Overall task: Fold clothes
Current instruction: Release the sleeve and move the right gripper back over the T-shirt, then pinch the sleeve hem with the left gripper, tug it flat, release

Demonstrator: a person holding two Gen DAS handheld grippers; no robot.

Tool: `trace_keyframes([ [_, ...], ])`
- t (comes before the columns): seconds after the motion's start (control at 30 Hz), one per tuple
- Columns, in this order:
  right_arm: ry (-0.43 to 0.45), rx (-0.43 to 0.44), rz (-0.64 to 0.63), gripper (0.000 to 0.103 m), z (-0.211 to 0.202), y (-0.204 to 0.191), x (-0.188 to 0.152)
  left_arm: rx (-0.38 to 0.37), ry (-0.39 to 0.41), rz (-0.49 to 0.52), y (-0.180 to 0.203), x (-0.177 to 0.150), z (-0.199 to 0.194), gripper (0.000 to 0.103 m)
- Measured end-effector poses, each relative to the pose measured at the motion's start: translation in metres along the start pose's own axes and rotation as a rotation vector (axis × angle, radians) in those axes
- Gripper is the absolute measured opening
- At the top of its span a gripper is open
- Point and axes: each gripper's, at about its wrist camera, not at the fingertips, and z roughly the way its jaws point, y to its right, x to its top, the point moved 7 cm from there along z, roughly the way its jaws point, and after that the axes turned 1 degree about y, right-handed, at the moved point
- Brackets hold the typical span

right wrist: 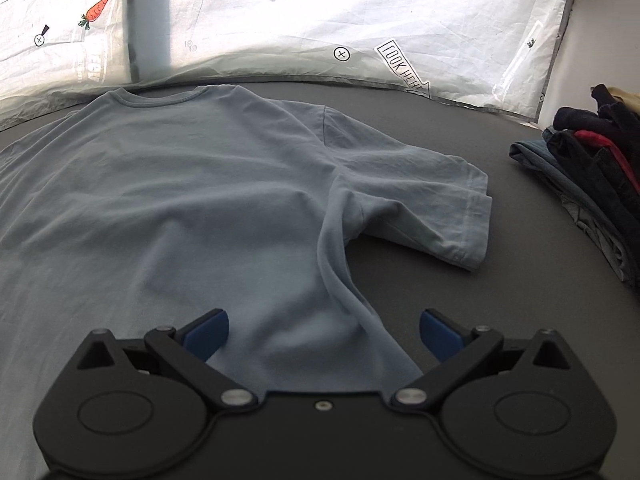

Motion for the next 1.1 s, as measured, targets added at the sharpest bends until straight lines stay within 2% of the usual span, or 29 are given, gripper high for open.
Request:
trace_keyframes([
  [0.03,-0.006,0.000,-0.015,0.103,-0.002,-0.004,-0.001,-0.011,-0.005,-0.012,-0.005,0.004,0.004,0.052],
  [0.07,-0.007,0.010,-0.038,0.103,-0.004,-0.011,-0.002,-0.030,-0.013,-0.025,-0.009,0.009,0.009,0.041],
  [0.13,-0.010,0.031,-0.086,0.103,-0.009,-0.025,-0.002,-0.083,-0.020,-0.075,-0.015,0.015,0.015,0.038],
  [0.23,-0.021,0.072,-0.091,0.103,-0.012,-0.041,0.000,-0.175,-0.022,-0.194,-0.018,0.021,0.024,0.047],
  [0.3,-0.034,0.110,-0.054,0.103,-0.011,-0.049,0.005,-0.198,-0.021,-0.231,-0.018,0.025,0.029,0.053],
  [0.47,-0.055,0.145,-0.133,0.103,-0.003,-0.078,0.007,-0.187,-0.019,-0.282,-0.016,0.040,0.044,0.055],
  [0.57,-0.055,0.173,-0.131,0.103,-0.003,-0.083,0.008,-0.187,0.005,-0.317,-0.018,0.051,0.049,0.074],
  [0.6,-0.055,0.179,-0.130,0.103,-0.002,-0.084,0.008,-0.162,0.015,-0.319,-0.019,0.054,0.051,0.075],
  [0.77,-0.050,0.228,-0.068,0.103,0.002,-0.079,0.006,-0.006,-0.021,-0.230,-0.018,0.054,0.067,0.074],
  [0.97,-0.022,0.247,-0.071,0.103,0.002,-0.079,0.006,0.045,-0.058,-0.041,0.001,0.027,0.053,0.075],
  [1.1,-0.004,0.253,-0.072,0.103,0.003,-0.079,0.006,0.104,-0.063,0.089,0.012,0.003,0.044,0.081],
])
